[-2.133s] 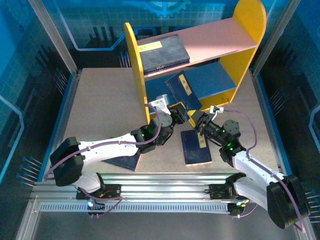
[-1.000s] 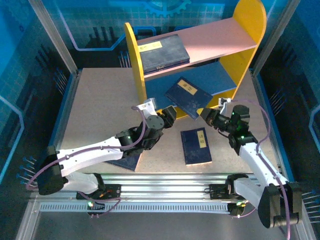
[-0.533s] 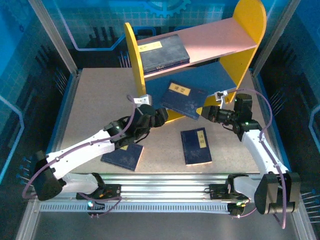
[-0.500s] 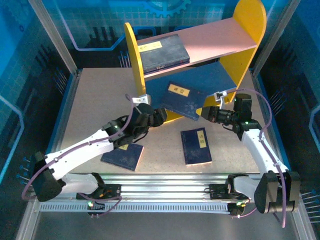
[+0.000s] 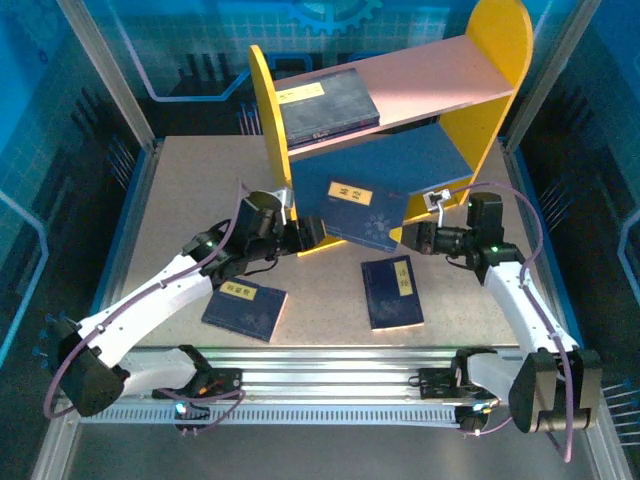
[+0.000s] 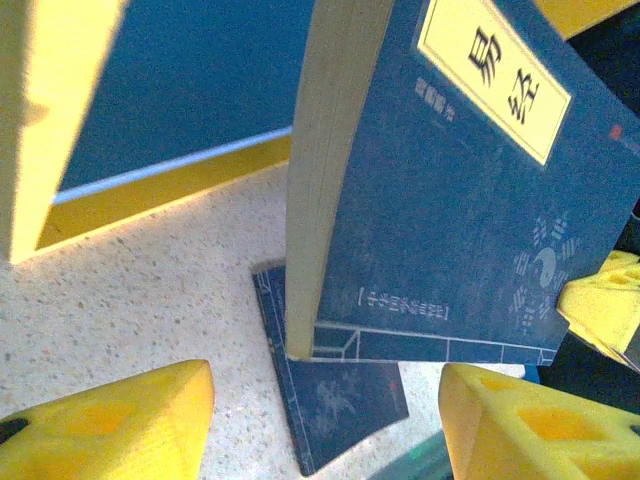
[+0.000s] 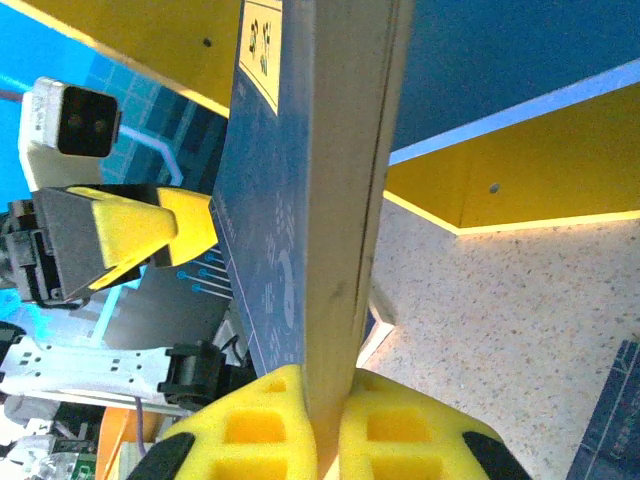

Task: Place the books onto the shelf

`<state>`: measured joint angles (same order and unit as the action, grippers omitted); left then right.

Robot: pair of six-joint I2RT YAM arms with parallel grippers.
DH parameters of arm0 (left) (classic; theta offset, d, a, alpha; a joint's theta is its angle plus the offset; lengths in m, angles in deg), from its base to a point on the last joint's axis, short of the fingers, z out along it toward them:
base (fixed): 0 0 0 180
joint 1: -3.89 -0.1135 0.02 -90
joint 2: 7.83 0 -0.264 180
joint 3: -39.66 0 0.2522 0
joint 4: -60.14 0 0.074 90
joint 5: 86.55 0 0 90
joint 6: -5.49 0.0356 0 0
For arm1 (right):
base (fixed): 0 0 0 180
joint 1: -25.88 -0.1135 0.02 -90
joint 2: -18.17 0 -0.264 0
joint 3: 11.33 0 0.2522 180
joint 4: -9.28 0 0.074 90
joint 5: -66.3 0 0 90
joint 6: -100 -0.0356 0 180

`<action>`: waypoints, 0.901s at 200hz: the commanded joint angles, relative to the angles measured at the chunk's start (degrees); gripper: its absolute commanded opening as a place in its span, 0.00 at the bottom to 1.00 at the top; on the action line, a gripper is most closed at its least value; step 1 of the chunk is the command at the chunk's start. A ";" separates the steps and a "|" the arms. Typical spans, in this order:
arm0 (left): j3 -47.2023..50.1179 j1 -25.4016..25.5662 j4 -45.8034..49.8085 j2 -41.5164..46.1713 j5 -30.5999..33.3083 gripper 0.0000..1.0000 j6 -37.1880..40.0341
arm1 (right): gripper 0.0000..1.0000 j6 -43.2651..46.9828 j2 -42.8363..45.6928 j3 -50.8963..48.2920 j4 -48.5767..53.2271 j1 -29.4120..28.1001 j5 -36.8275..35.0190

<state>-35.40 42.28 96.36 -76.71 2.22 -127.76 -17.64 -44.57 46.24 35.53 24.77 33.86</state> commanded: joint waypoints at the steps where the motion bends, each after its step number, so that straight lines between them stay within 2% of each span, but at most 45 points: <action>1: 0.54 -0.50 -1.28 -1.14 -5.46 0.62 1.41 | 0.09 1.31 2.28 -0.98 0.49 -0.71 3.08; 51: 1.28 -1.04 -4.77 -2.44 -9.03 0.62 2.42 | 0.09 2.31 2.99 -0.75 2.07 -2.66 2.85; 70: 1.88 -1.46 -6.06 -2.56 -10.33 0.57 3.12 | 0.09 2.48 2.48 -0.53 2.31 -2.99 2.86; 118: 3.09 -2.01 -7.48 -1.70 -10.88 0.35 3.43 | 0.10 3.16 1.45 -0.31 3.65 -3.12 1.83; 145: 3.47 -2.09 -8.25 -1.19 -10.85 0.19 3.43 | 0.11 2.90 0.60 -0.26 3.55 -3.16 1.70; 167: 3.82 -2.14 -9.39 -1.08 -10.66 0.00 3.18 | 0.14 1.71 0.26 -0.39 2.76 -3.34 0.85; 180: 4.03 -2.10 -10.05 -1.30 -10.71 0.00 2.82 | 0.15 0.81 0.00 -0.59 1.83 -3.78 0.48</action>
<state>-32.75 39.94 87.27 -77.72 -8.23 -126.16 -15.85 -44.84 45.48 39.88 22.50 31.61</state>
